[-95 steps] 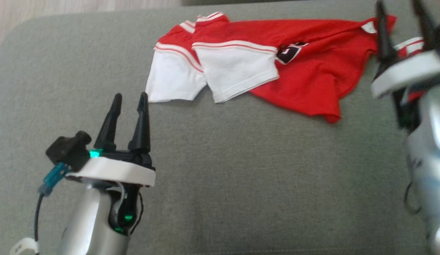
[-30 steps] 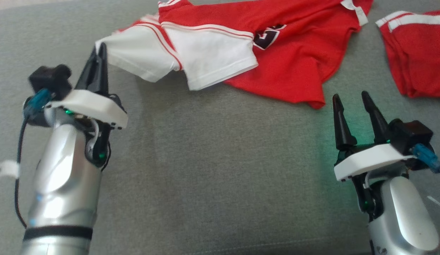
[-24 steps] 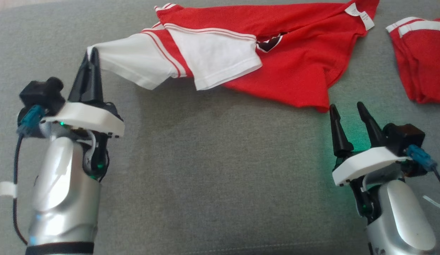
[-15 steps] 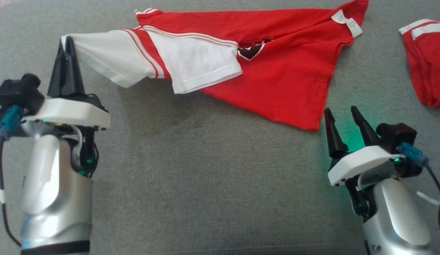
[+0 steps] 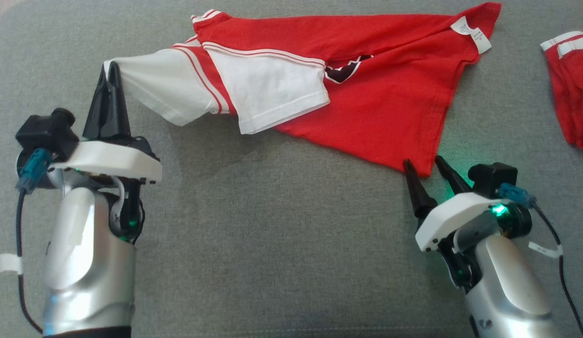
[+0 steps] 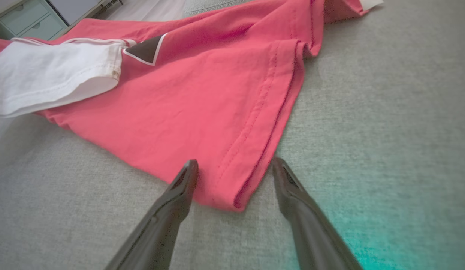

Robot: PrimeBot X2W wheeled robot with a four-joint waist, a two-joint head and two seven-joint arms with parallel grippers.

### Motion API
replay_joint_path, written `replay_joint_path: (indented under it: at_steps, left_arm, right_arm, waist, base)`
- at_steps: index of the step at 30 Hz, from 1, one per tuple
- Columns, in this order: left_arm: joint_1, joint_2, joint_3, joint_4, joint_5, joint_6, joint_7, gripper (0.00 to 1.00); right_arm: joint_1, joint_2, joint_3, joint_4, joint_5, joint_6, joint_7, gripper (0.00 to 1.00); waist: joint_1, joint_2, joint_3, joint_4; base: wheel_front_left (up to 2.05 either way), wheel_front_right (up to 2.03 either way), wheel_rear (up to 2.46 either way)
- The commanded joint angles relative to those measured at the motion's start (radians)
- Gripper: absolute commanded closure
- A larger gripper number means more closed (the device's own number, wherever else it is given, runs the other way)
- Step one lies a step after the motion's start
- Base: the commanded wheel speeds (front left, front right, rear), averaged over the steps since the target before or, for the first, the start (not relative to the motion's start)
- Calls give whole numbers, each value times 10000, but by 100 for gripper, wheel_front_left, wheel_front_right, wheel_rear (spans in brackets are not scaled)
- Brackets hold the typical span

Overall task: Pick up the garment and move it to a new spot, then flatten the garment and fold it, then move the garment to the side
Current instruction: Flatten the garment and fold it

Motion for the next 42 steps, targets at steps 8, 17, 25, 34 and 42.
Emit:
replay_joint_path:
  at_steps: [8,17,25,34,42]
  left_arm:
    - [-172,133,350,-239,153,-158,-124,100]
    - [100,133,547,41,24,-290,-124,100]
    - [49,139,687,-555,-1068,-397,-124,100]
    - [-1145,652,-19,-1688,-2823,-410,416,100]
    - [-1941,954,493,-3919,-3771,-135,1543,100]
  right_arm:
    - [-512,47,913,697,316,-9,468,100]
    - [-693,47,699,-96,270,-9,-290,100]
    - [-1297,-722,711,-2243,601,-9,-204,100]
    - [-2805,-2338,908,-3812,1185,-9,515,100]
    - [-3433,-3231,870,-5293,1479,-9,1387,100]
  waist:
    - [0,0,-37,96]
    - [0,0,-505,-242]
    - [0,0,-1316,-529]
    - [0,0,-2424,-770]
    - [0,0,-3151,-883]
  base:
    - [0,0,0]
    - [0,0,0]
    - [0,0,0]
    - [0,0,0]
    - [0,0,0]
